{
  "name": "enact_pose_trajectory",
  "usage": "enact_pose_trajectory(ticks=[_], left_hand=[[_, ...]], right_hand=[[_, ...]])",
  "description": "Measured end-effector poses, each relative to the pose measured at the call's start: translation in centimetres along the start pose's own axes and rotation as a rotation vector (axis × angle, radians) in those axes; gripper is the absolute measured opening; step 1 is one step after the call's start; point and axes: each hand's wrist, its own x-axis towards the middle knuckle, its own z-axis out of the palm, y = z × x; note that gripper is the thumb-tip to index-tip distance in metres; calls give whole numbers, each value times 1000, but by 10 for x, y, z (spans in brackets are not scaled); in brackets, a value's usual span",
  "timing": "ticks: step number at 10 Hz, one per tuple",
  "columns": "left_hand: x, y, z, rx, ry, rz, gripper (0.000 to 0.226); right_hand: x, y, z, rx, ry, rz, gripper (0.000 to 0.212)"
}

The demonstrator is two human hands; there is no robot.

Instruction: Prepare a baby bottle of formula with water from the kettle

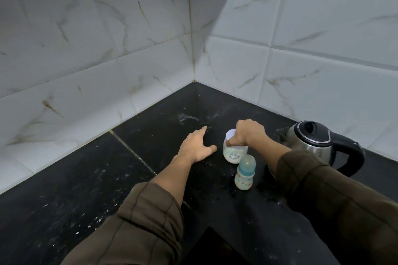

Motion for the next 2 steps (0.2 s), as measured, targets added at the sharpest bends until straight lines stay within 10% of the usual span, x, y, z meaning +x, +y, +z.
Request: enact_pose_trajectory(ticks=[2], left_hand=[[3, 18, -1, 115, 134, 115, 74]], right_hand=[[2, 6, 18, -10, -1, 19, 91]])
